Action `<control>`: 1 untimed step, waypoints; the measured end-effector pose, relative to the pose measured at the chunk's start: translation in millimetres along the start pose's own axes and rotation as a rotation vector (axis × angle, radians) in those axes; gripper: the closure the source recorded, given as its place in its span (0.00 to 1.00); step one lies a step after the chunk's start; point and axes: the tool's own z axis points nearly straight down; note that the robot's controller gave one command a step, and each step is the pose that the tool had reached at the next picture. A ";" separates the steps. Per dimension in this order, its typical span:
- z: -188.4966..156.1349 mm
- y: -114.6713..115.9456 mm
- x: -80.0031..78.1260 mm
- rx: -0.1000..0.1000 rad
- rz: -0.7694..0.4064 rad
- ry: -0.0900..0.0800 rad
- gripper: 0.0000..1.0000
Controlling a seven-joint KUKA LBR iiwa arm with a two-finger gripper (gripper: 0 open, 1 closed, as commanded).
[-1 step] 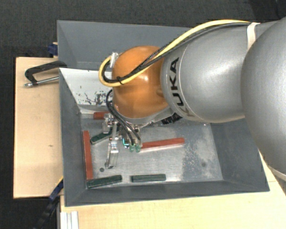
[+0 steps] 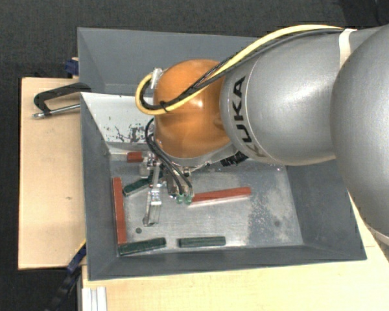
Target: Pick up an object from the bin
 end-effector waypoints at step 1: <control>58.8 -30.5 -24.8 -0.001 -0.065 -0.006 0.00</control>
Offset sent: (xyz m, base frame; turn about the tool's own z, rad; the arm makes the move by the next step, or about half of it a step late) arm 0.0327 -0.0471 -0.1115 -0.1411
